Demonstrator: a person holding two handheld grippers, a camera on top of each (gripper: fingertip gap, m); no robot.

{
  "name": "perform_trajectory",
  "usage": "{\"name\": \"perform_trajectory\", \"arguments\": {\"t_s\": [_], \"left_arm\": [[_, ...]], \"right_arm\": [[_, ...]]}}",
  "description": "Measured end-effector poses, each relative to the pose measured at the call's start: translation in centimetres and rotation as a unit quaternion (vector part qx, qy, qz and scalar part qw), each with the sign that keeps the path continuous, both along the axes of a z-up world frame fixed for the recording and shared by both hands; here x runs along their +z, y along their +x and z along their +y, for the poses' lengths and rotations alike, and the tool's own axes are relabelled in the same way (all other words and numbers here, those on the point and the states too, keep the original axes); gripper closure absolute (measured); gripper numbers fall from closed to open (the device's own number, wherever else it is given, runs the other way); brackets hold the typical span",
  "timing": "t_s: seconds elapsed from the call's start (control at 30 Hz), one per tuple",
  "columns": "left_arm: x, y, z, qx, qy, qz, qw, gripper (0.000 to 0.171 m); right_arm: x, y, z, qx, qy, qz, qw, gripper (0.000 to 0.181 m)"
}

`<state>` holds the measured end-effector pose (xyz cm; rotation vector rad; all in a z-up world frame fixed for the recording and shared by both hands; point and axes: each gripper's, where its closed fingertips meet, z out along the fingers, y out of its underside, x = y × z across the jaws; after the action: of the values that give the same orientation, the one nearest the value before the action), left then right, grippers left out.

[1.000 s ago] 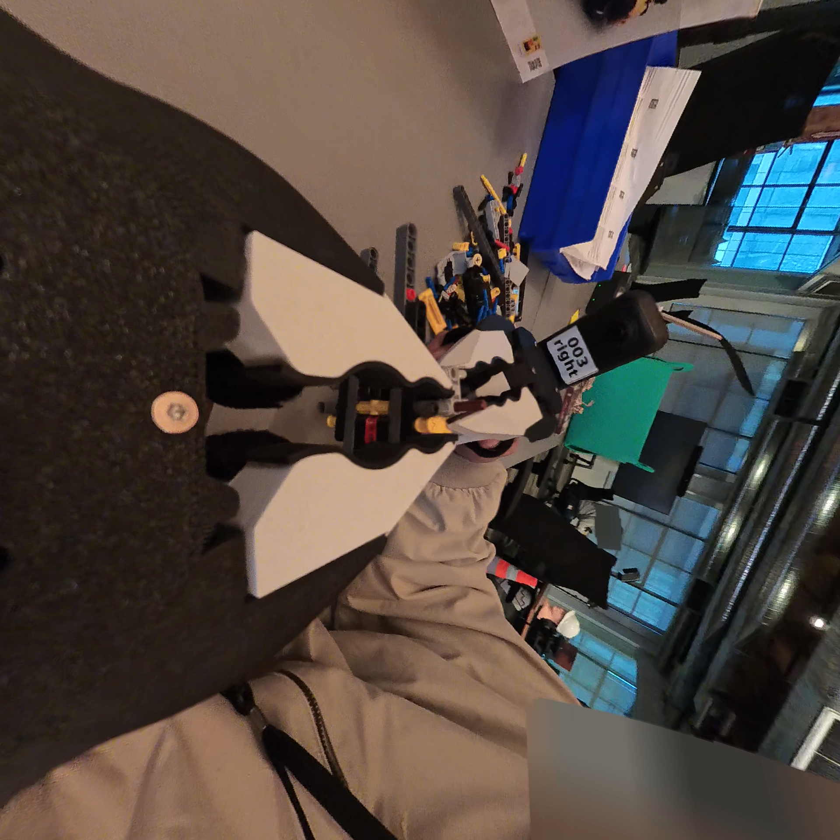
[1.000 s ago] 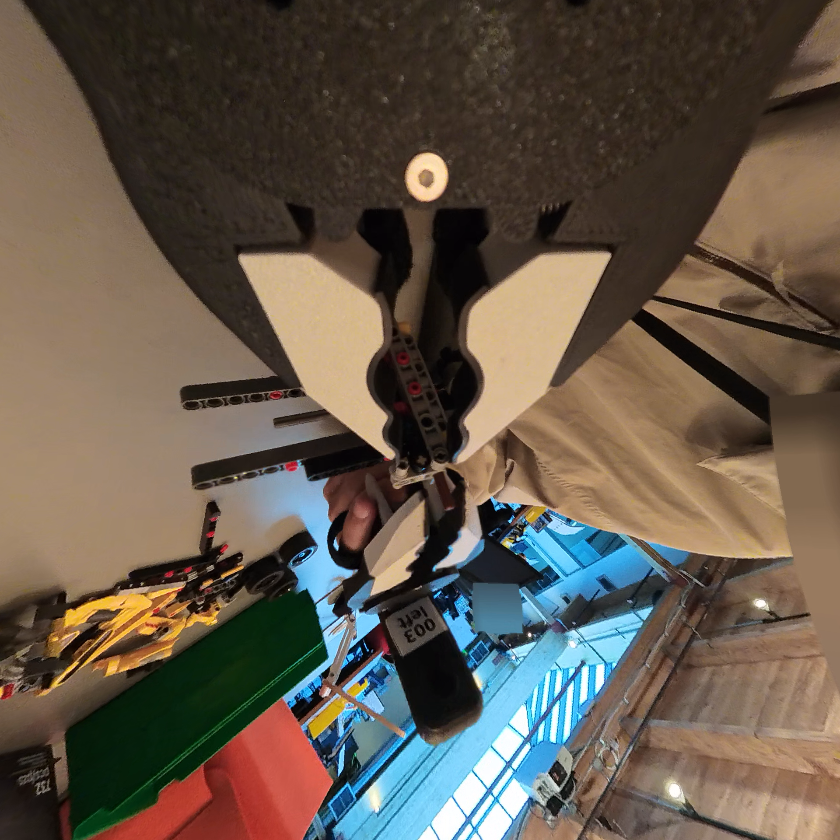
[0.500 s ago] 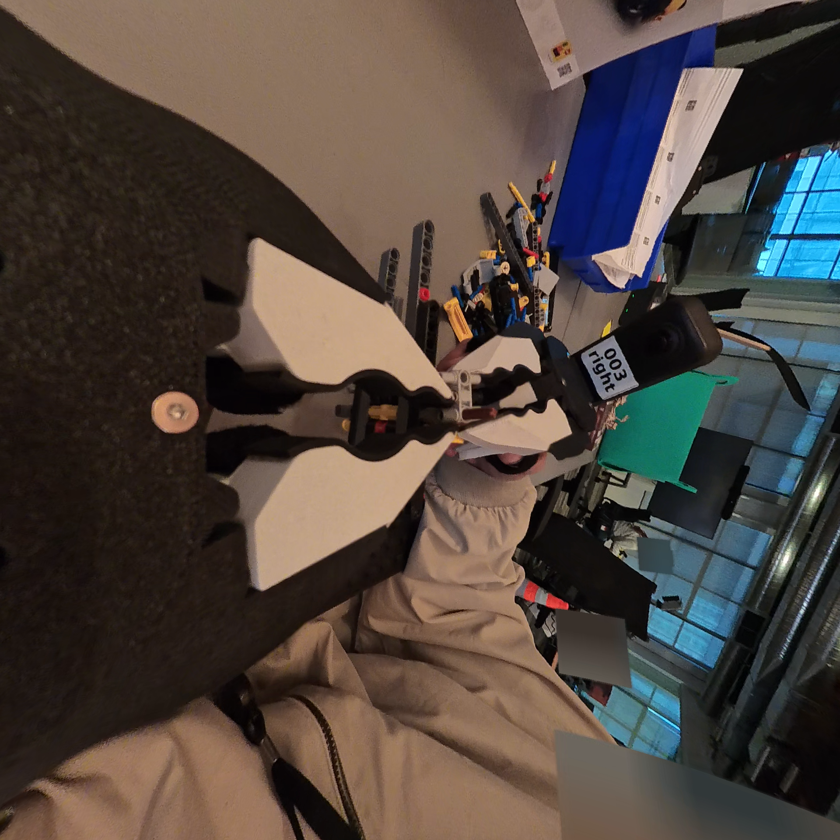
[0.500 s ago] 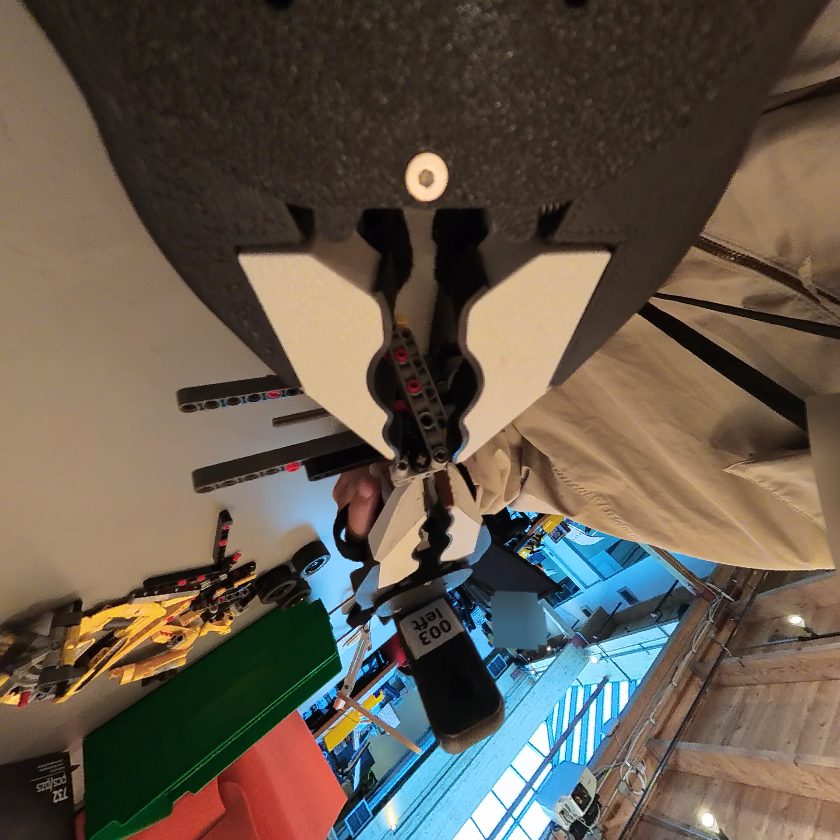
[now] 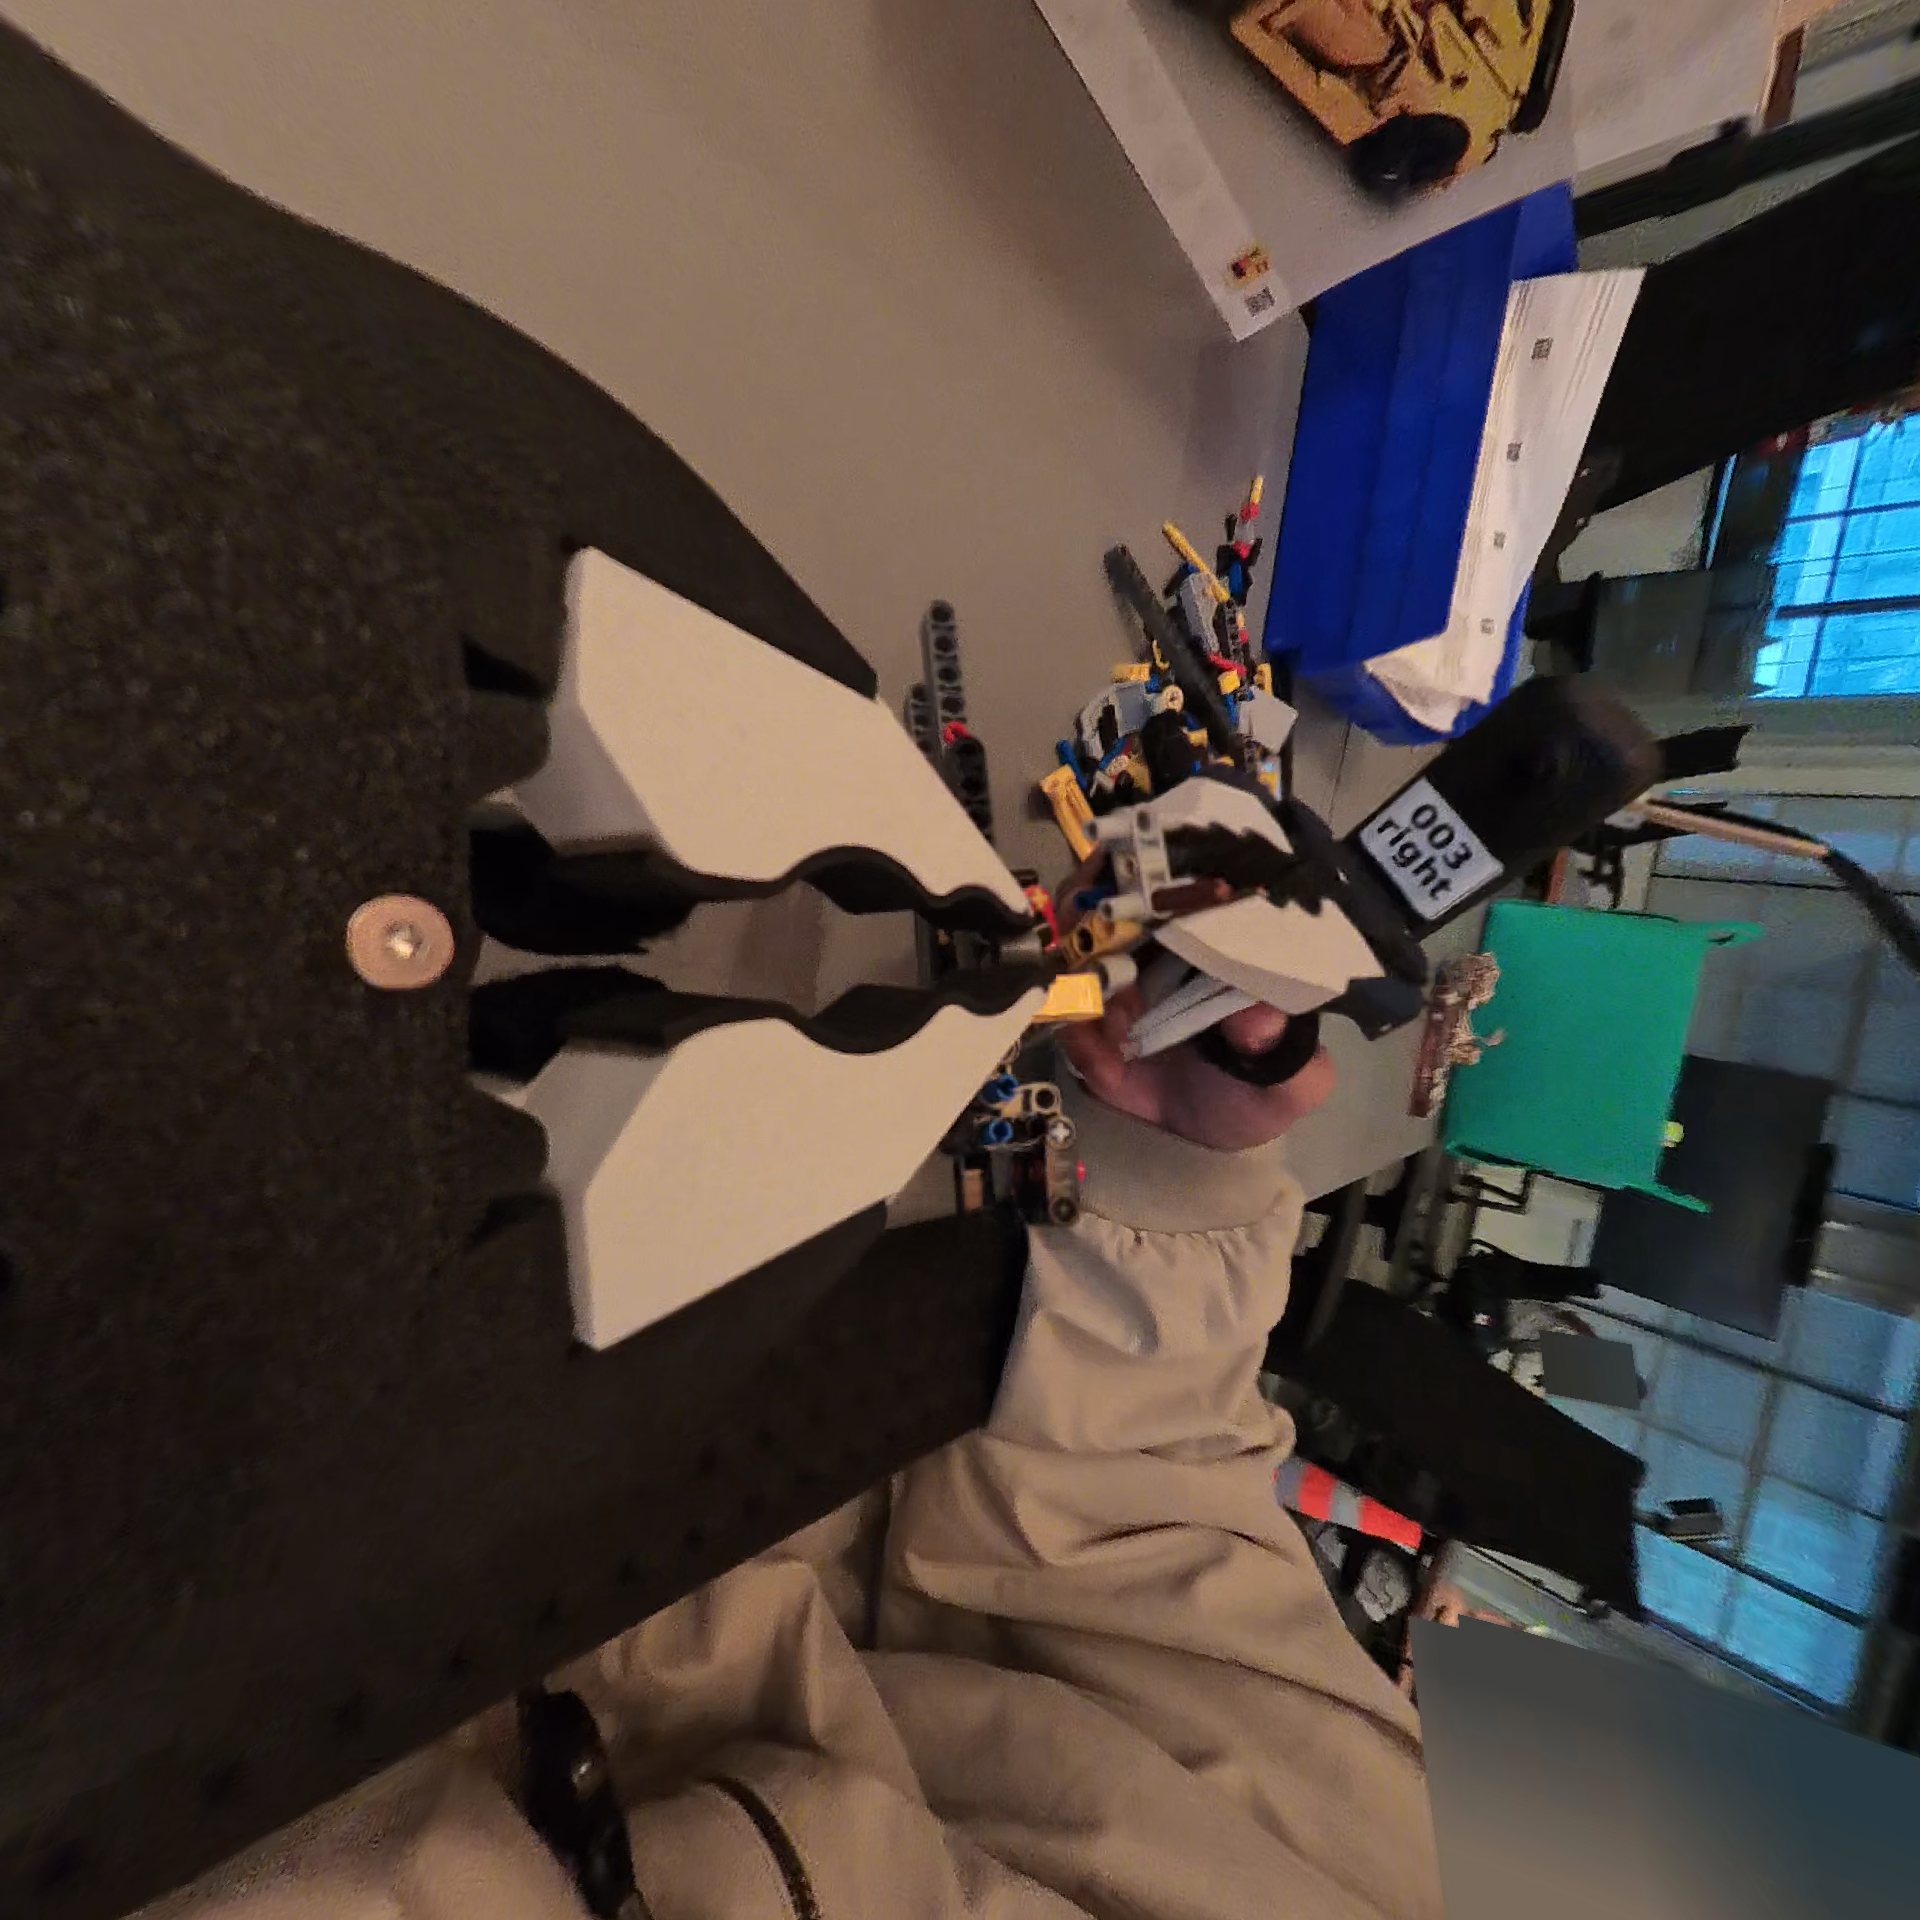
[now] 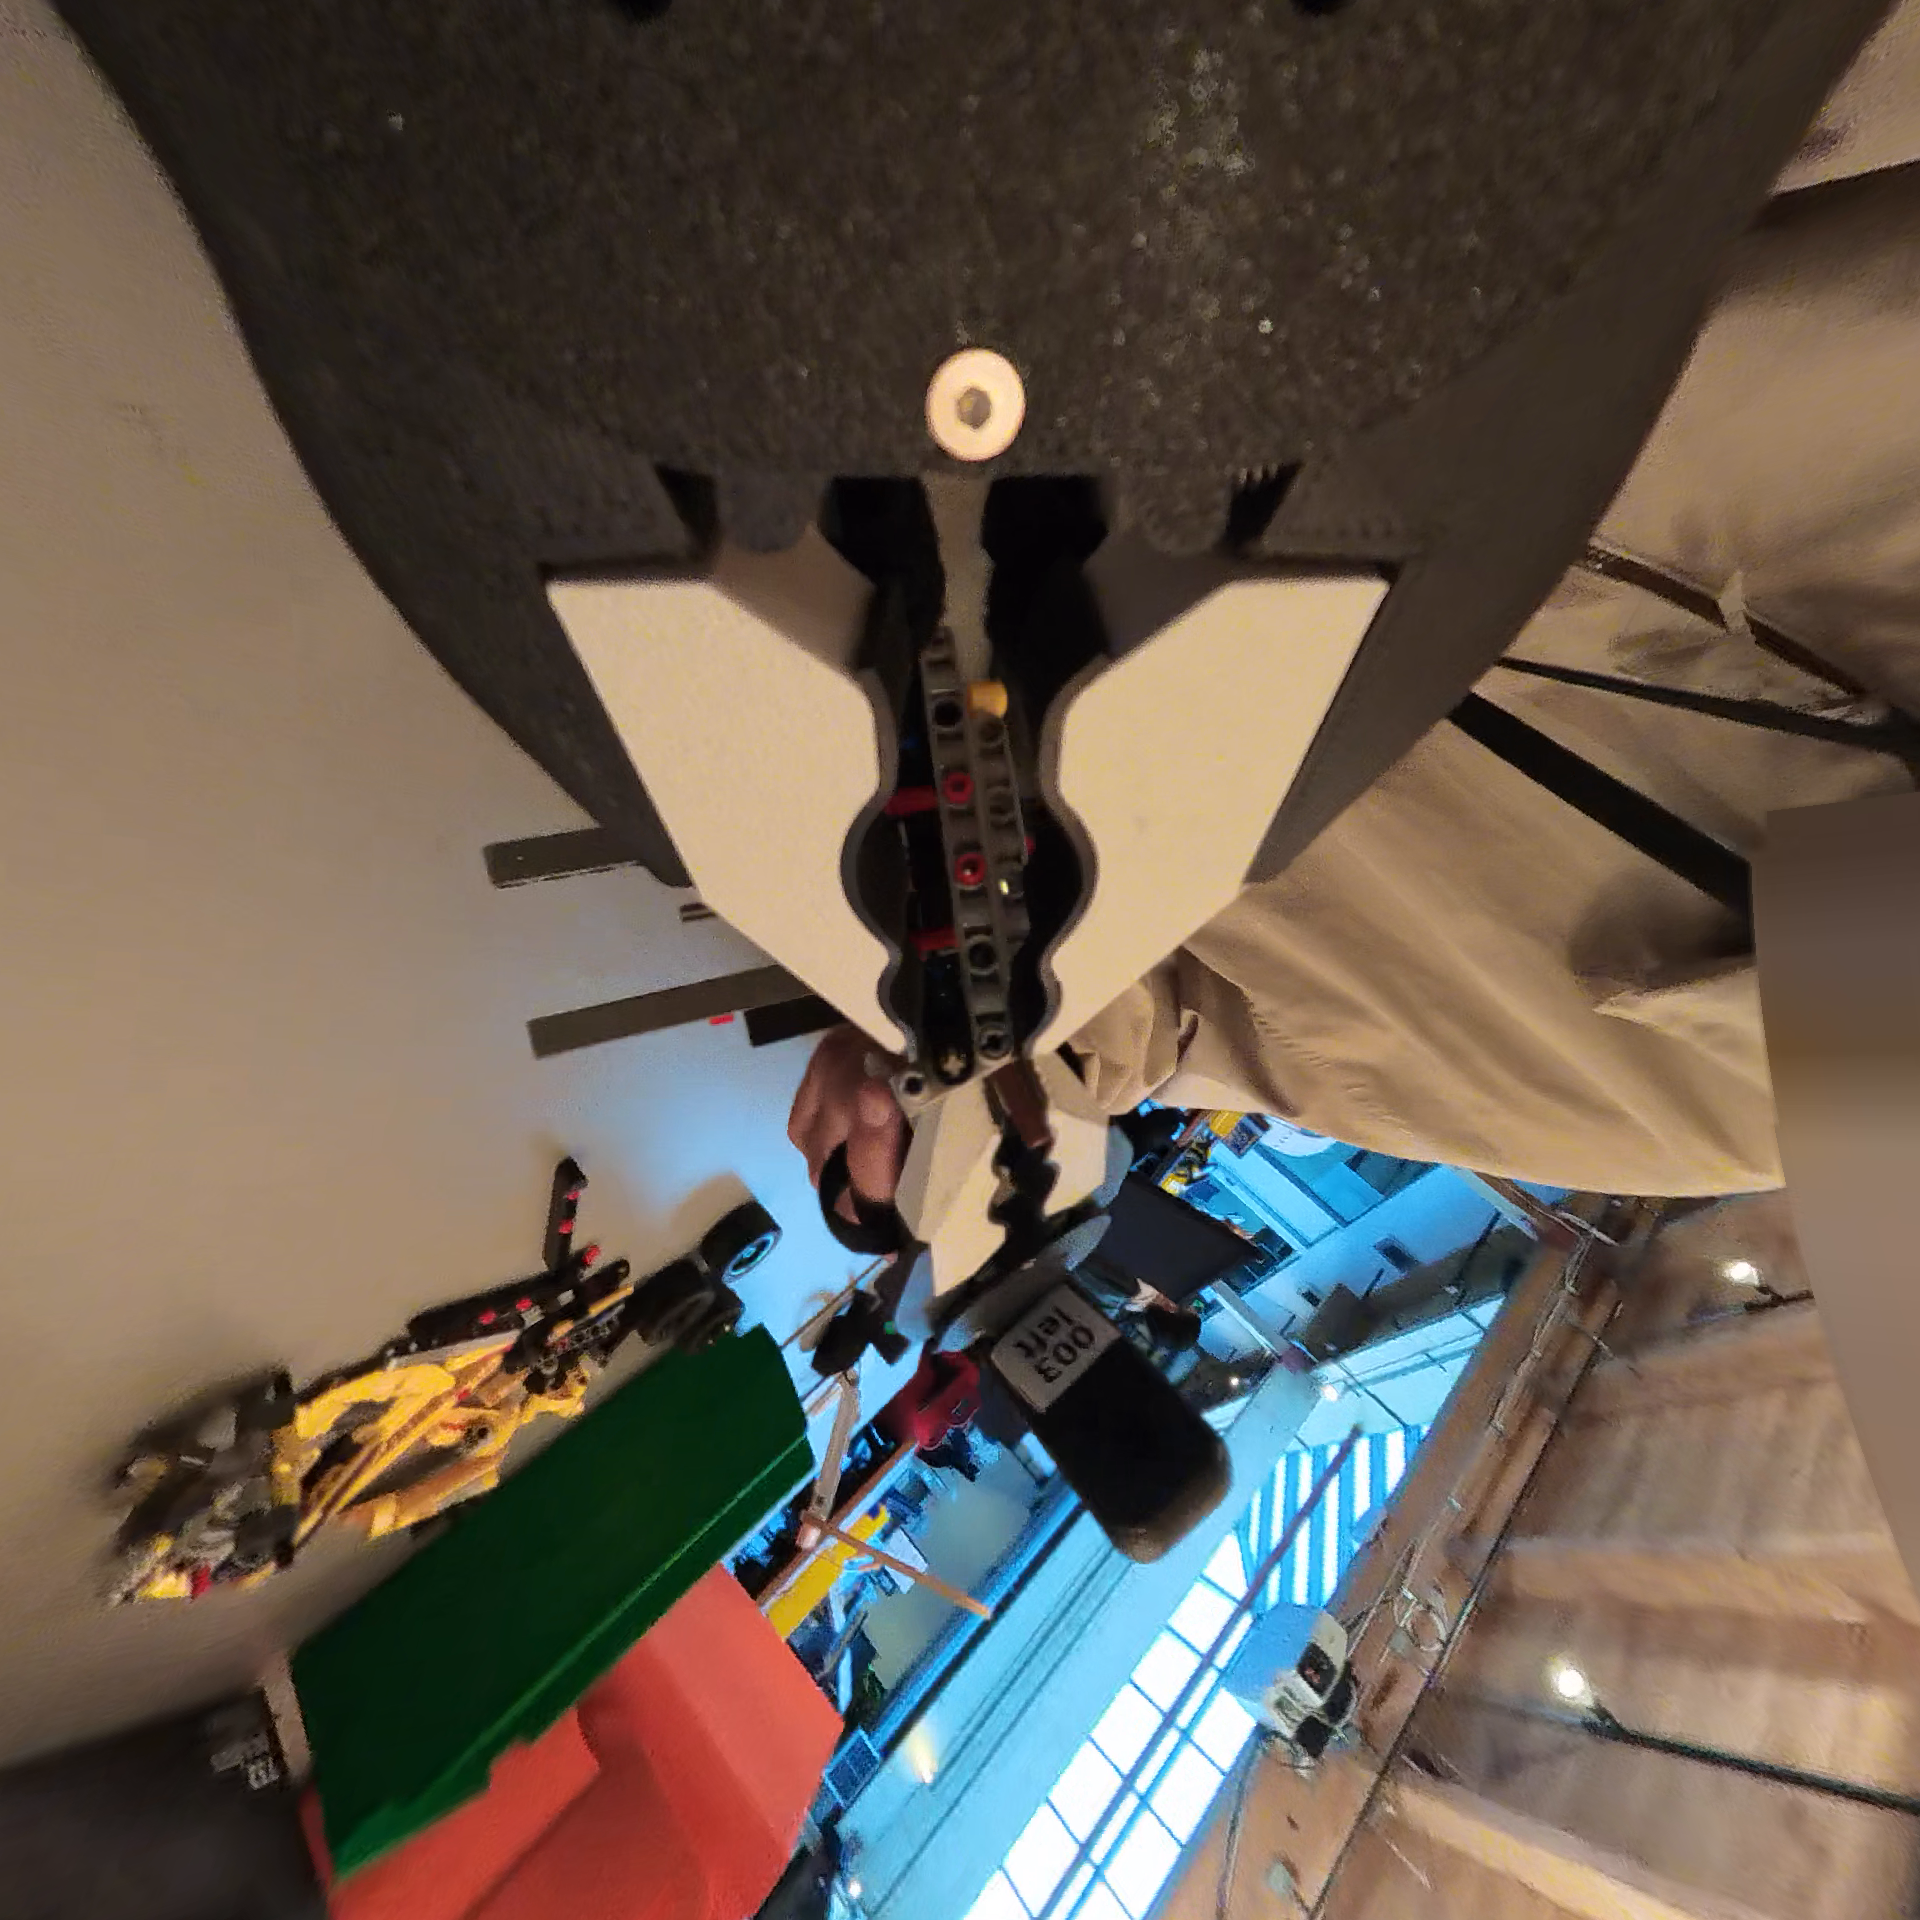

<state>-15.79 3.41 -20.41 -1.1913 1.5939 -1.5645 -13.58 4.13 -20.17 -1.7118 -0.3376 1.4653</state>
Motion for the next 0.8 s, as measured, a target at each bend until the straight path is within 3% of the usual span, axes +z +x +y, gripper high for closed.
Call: {"name": "perform_trajectory", "arguments": {"t_s": [0.1, 0.27, 0.37, 0.43, 0.53, 0.63, 0.8], "left_arm": [[0.2, -0.5, 1.6, 0.012, -0.021, 0.002, 1.000, 0.166], [-2.6, 0.3, 2.1, 0.025, -0.006, 0.054, 0.998, 0.165], [-3.9, 0.4, 1.8, 0.013, 0.011, 0.075, 0.997, 0.165], [-4.1, 0.3, 1.9, 0.012, 0.007, 0.078, 0.997, 0.165], [-4.0, 0.2, 2.2, 0.013, -0.002, 0.076, 0.997, 0.165], [-4.8, 0.0, 2.1, 0.003, 0.014, 0.091, 0.996, 0.165], [-6.3, -0.6, 2.5, 0.000, 0.037, 0.124, 0.992, 0.165]], "right_arm": [[0.1, 1.5, 0.9, -0.027, -0.025, 0.035, 0.999, 0.167], [-2.8, 1.0, 1.7, -0.039, -0.083, -0.019, 0.996, 0.166], [-3.9, 0.2, 1.5, -0.038, -0.048, -0.104, 0.993, 0.163], [-4.3, -0.1, 0.8, -0.017, -0.032, -0.132, 0.991, 0.149], [-5.5, 0.9, 0.1, -0.007, 0.013, -0.216, 0.976, 0.157], [-7.5, 0.4, -0.3, 0.014, 0.045, -0.276, 0.960, 0.149], [-8.4, 0.3, 0.2, 0.014, 0.021, -0.291, 0.956, 0.160]]}}
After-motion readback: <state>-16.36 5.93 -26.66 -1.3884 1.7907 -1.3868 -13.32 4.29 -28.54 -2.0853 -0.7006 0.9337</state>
